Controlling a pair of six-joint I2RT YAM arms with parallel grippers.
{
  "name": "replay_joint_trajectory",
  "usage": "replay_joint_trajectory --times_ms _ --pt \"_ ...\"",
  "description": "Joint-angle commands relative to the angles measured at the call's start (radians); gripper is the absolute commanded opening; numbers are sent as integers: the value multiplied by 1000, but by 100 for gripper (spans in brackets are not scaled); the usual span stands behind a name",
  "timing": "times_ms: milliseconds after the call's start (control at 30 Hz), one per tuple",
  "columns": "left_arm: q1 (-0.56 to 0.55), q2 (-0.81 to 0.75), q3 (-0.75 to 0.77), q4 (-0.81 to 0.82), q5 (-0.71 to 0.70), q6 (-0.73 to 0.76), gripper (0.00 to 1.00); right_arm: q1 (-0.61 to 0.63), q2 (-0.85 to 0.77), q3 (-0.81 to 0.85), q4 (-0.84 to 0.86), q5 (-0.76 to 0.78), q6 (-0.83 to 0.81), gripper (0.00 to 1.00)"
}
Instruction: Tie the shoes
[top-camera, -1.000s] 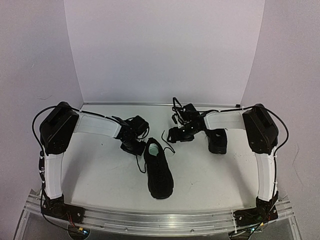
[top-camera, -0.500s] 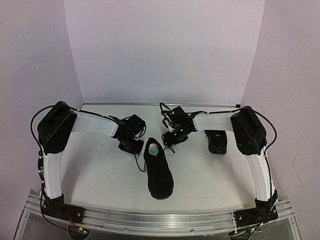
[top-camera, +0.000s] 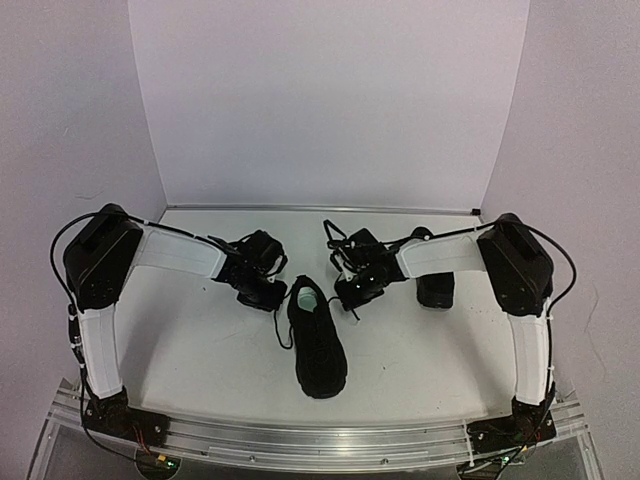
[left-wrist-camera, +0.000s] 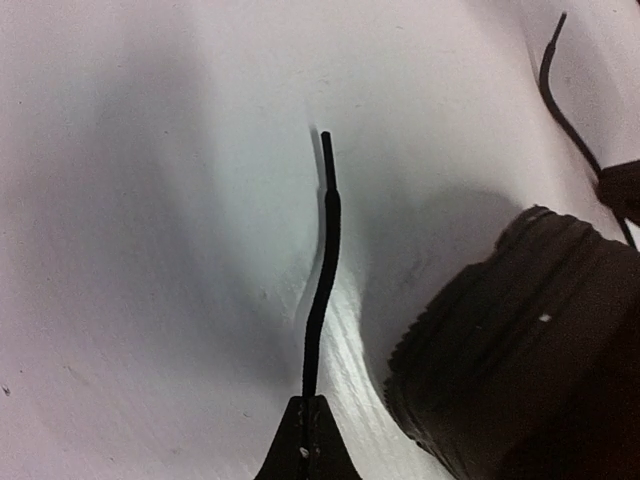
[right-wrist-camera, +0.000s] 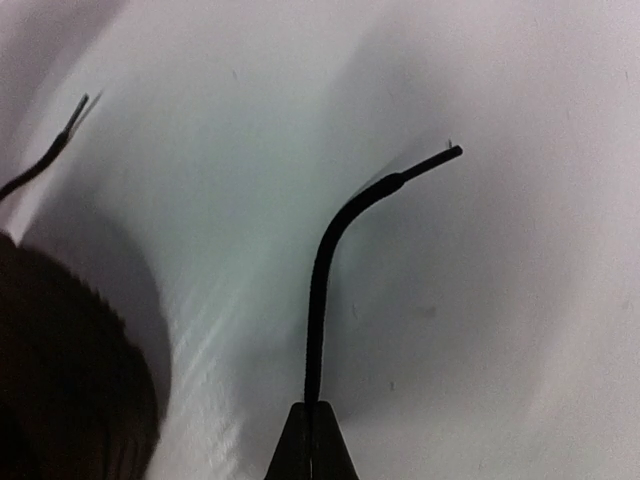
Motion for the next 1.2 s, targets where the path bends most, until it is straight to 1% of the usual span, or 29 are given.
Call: replay_joint_trajectory --times_ms 0,100,200,300,400,500,600,767,867,967,1100,1167 --pt "-7 -105 -38 98 60 -37 0 0 -133 -160 -17 -99 90 0" --pt "-14 -154 -80 102 60 -56 0 2 -208 -234 34 -186 118 0" --pt "-32 -179 -120 120 81 -85 0 17 -235 -263 57 -234 126 0" --pt "-65 -161 -141 153 100 -107 0 42 -217 -262 81 -279 137 0" --pt "-80 -120 -153 232 142 -132 0 53 -196 -264 130 -322 161 0" --pt "-84 -92 -150 315 173 -156 0 53 -182 -257 170 -342 188 0" --pt "-82 -70 -131 367 171 -162 0 53 -154 -220 194 -367 203 0" --pt "-78 -66 -99 360 149 -165 0 50 -110 -161 199 -349 220 0" --pt "-75 -130 -133 318 111 -151 0 20 -164 -196 184 -300 224 0" --pt "-72 -235 -169 244 58 -110 0 -26 -283 -256 152 -228 216 0" --pt "-71 -412 -202 161 -25 -55 0 -96 -429 -293 84 -136 186 0" --pt "-70 -511 -219 140 -33 -18 0 -116 -494 -283 50 -99 169 0"
